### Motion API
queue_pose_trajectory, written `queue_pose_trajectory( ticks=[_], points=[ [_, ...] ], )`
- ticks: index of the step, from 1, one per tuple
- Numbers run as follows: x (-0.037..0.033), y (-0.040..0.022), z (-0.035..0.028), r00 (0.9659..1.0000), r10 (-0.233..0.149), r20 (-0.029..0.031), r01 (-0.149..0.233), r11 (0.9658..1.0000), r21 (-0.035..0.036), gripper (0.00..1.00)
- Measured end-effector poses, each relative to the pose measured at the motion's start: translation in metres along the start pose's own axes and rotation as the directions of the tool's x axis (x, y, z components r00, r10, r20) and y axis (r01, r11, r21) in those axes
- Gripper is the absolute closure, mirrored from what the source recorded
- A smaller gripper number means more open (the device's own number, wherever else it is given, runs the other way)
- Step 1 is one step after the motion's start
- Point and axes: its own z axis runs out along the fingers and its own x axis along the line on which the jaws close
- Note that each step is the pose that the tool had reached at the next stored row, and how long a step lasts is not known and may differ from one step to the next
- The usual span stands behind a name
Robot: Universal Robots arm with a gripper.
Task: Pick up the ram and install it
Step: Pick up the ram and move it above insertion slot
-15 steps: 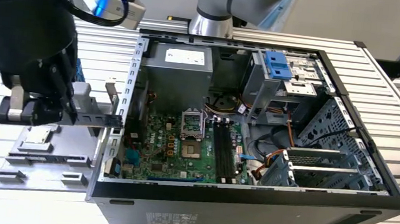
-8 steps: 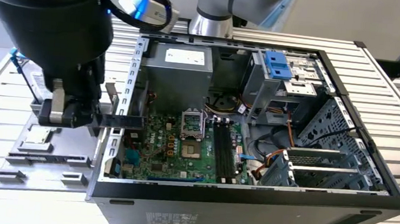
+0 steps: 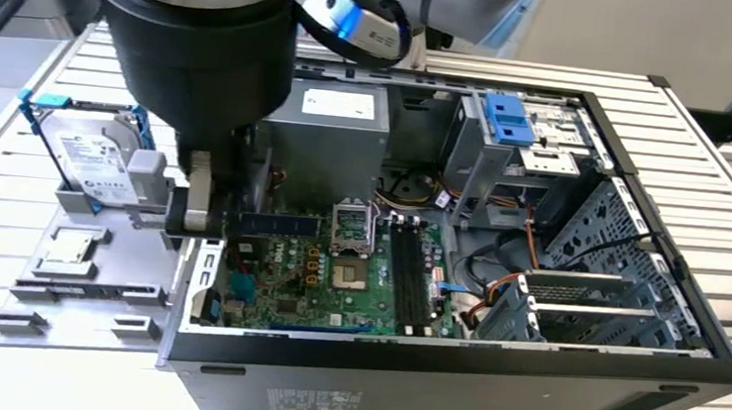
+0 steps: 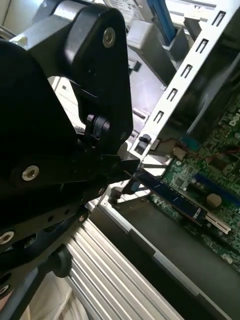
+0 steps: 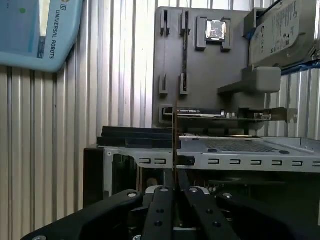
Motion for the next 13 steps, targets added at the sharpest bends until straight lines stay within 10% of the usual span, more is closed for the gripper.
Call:
queue_pose_trajectory(
  ticks=[13],
  points=[
    [0.0007,-0.0625,-0.0036,1.0000,0.000,0.0000,0.000,1.0000,-0.0009,1.00]
  ],
)
